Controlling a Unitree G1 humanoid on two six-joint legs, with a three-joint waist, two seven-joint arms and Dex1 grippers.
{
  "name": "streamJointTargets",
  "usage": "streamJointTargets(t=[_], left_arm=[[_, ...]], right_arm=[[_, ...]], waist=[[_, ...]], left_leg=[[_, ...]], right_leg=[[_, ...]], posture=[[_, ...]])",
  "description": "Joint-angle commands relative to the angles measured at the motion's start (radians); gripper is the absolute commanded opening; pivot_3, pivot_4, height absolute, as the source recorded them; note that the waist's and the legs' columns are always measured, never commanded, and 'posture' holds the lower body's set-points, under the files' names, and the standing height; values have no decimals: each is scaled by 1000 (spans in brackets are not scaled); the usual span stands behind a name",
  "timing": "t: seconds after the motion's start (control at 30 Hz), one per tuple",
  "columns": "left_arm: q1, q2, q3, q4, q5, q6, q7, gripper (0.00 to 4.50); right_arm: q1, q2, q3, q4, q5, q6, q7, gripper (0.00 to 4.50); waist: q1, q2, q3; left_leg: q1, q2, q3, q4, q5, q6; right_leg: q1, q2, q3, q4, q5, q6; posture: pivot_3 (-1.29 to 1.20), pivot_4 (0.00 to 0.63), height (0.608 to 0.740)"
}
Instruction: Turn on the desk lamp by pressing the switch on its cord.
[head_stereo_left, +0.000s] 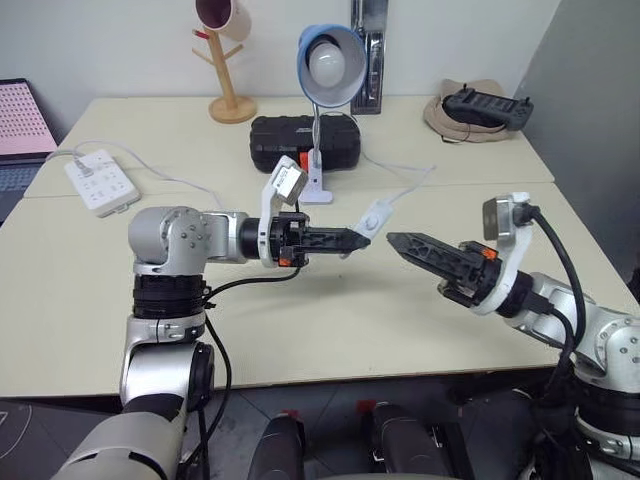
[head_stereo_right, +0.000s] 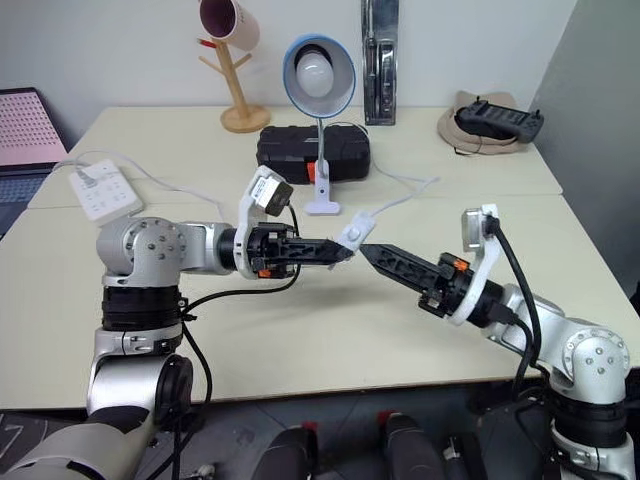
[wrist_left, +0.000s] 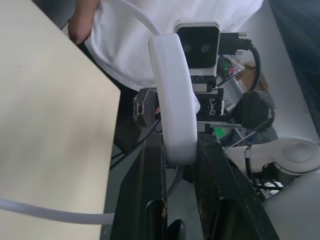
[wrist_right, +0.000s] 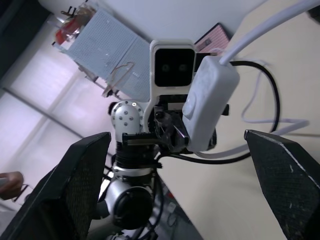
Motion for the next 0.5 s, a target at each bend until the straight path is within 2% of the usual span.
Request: streamJointTargets(t=[0.03, 0.27, 0.5], left_arm=[[31, -6, 39, -83, -83, 26, 49, 380], [44, -9, 66, -89, -153, 40, 116, 380], [39, 23, 35, -58, -178, -11, 118, 380]], right_arm=[[-41, -8, 33, 12, 60, -45, -11, 4500], [-80, -9, 79, 38, 32, -57, 6, 4500], [-90, -30, 95, 53, 32, -52, 37, 4500]], waist=[[1, 0, 0], [3, 0, 0], [3, 0, 0]], left_leg=[[0, 0, 0, 0, 0, 0], [0, 0, 0, 0, 0, 0], [0, 0, 0, 0, 0, 0]], right_leg=[[0, 0, 0, 0, 0, 0], [0, 0, 0, 0, 0, 0], [0, 0, 0, 0, 0, 0]], posture=[[0, 150, 740], [0, 150, 740], [0, 150, 740]])
